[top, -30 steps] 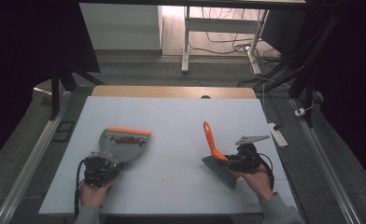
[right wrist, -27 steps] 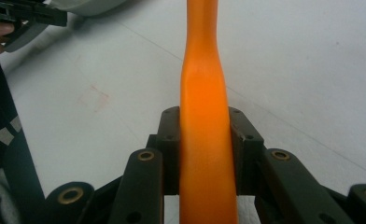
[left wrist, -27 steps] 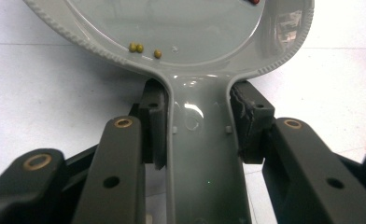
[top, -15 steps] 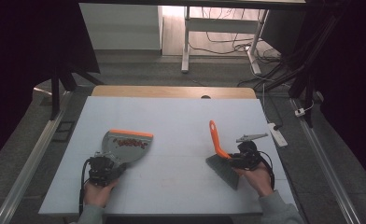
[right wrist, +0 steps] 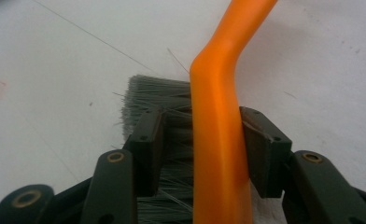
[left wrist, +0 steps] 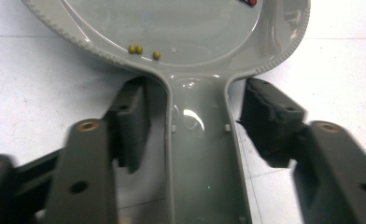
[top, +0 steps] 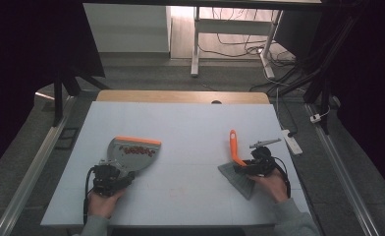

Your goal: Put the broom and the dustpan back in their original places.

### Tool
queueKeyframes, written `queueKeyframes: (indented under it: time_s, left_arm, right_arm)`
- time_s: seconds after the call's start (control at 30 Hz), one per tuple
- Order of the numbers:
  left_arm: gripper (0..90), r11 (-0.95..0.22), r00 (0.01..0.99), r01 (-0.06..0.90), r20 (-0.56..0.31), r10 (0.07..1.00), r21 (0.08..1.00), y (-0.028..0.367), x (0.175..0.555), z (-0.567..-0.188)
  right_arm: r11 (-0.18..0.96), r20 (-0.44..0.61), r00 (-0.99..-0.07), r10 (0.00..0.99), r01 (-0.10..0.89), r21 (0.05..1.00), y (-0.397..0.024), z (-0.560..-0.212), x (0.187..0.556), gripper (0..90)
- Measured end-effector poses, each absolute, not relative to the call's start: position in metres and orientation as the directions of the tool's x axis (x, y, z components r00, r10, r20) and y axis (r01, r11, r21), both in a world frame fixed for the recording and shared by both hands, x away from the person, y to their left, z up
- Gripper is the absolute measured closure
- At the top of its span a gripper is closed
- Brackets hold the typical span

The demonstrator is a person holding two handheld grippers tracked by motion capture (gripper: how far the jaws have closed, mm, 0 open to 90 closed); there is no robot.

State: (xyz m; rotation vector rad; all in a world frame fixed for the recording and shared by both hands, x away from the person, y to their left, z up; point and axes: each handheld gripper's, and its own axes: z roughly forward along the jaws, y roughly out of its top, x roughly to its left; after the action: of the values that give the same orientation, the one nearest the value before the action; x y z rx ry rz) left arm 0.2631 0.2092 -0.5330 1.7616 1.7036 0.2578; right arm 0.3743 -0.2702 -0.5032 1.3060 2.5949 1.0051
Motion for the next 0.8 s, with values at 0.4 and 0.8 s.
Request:
queueKeyframes:
  time_s: [0.4, 0.8]
  left_arm:
    - [27.7, 0.016, 0.171, 0.814, -0.266, 0.949, 0.581, 0.212, 0.257, -0.526]
    - [26.1, -0.076, 0.243, 0.775, -0.186, 0.952, 0.628, 0.218, 0.243, -0.505]
  right_arm:
    - [0.427, 0.137, -0.606, 0.784, 0.686, 0.589, -0.270, -0.501, 0.372, 48.4]
    - [0.434, 0.076, -0.652, 0.754, 0.582, 0.687, -0.268, -0.486, 0.360, 51.9]
